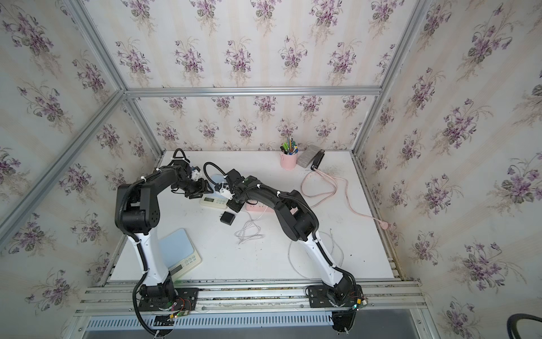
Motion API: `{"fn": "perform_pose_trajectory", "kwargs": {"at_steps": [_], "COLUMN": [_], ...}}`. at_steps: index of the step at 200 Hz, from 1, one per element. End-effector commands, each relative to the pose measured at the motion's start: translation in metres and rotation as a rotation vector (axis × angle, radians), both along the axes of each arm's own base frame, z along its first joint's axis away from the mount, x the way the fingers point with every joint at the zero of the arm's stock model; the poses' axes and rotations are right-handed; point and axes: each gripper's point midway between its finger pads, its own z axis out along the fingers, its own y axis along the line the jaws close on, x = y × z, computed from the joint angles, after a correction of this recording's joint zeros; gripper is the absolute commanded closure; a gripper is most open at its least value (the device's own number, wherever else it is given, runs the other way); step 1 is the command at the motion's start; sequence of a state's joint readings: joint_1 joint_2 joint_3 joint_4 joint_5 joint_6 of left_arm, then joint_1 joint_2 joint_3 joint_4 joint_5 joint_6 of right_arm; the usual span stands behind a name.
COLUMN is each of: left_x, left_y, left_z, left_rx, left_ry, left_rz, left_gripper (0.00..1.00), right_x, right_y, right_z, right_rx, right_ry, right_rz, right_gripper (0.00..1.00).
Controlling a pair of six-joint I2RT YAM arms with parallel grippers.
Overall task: Charge the electronic scale
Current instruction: Insert the charging cable into the electronic scale.
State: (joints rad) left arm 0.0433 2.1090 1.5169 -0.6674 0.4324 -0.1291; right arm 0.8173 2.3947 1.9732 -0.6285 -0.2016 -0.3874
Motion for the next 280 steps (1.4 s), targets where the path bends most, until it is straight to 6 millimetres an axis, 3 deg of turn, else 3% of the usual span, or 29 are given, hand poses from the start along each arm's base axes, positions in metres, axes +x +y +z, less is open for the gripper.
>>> {"fn": "perform_pose_trajectory", "kwargs": {"at_steps": [1, 113, 176, 180, 238, 274, 276, 280], "left_x": [-0.022, -0.044, -0.059, -0.060, -0.073, -0.083, -0.083, -0.084], "left_y": [-0.001, -0.023, -0.032, -0.033, -0.042, -0.044, -0.044, -0.044], "left_z": [-0.011, -0.017, -0.018, -0.019, -0.028, -0.032, -0.032, -0.033], "left_rx": [0.020, 0.019, 0.006, 0.005, -0.024, -0.040, -0.041, -0.039], "left_ry": [0.083, 0.121, 0.147, 0.147, 0.177, 0.194, 0.195, 0.195], "left_rz": [-0.030, -0.089, -0.085, -0.087, -0.076, -0.074, -0.073, -0.074], "left_gripper": [0.38, 0.38, 0.39, 0.39, 0.40, 0.41, 0.41, 0.41], "right_x": [-0.010, -0.002, 0.010, 0.009, 0.007, 0.013, 0.014, 0.015], "right_y": [0.002, 0.025, 0.048, 0.048, 0.052, 0.055, 0.055, 0.056], "right_z": [0.000, 0.015, 0.043, 0.026, 0.010, 0.024, 0.039, 0.047], "right_rx": [-0.007, 0.029, 0.136, 0.120, 0.130, 0.168, 0.185, 0.195], "right_ry": [0.010, 0.024, -0.021, 0.003, 0.035, -0.001, -0.020, -0.032], "right_rz": [0.089, 0.120, 0.114, 0.116, 0.106, 0.078, 0.079, 0.079], "right_gripper": [1.00, 1.00, 1.00, 1.00, 1.00, 1.00, 1.00, 1.00]}}
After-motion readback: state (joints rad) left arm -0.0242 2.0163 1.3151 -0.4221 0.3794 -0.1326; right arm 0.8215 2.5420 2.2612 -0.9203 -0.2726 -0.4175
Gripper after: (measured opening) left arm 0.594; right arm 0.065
